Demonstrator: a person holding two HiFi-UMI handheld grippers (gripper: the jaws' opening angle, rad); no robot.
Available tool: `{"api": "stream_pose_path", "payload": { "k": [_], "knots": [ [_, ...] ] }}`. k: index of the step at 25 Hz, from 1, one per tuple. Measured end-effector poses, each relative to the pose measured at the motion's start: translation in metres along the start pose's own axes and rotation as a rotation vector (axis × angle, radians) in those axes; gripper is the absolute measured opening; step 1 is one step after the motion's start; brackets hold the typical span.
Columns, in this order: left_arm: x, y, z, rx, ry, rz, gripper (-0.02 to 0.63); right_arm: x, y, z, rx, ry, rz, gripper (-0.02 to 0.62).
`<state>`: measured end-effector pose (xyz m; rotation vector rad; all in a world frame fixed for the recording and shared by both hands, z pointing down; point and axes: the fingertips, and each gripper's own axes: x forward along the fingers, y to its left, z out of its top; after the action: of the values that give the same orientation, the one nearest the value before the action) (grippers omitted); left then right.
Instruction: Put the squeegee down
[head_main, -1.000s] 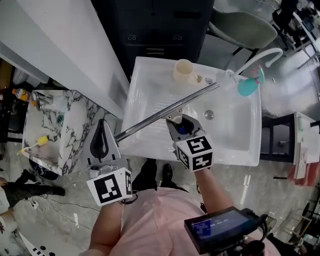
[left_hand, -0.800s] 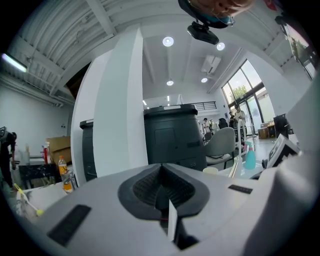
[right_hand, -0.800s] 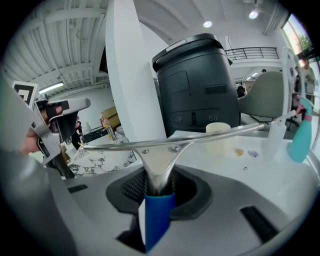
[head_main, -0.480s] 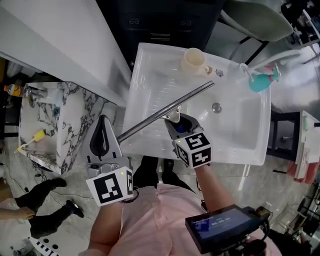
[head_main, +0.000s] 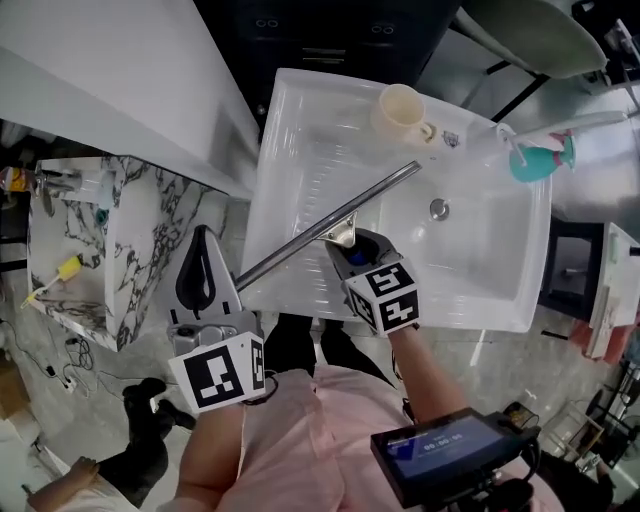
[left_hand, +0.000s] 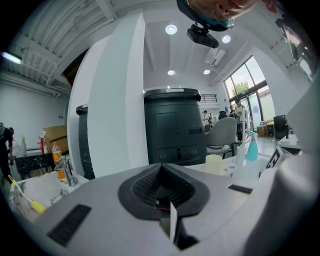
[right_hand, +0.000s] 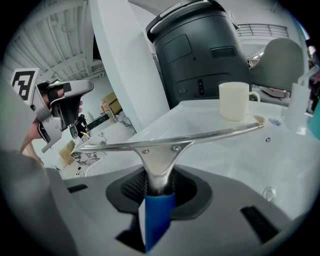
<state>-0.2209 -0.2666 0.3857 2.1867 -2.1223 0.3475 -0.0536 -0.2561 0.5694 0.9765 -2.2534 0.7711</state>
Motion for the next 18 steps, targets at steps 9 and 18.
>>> {"api": "stream_pose_path", "payload": {
  "k": [9,18],
  "knots": [
    [0.014,0.003,-0.014,-0.013,0.033,0.001,0.009,0.017,-0.001,-0.014,-0.016,0.073,0.023,0.106],
    [0.023,0.005,-0.018,-0.018,0.045,0.005,0.009,0.026,0.001,-0.020,-0.042,0.152,0.042,0.112]
  ]
}}
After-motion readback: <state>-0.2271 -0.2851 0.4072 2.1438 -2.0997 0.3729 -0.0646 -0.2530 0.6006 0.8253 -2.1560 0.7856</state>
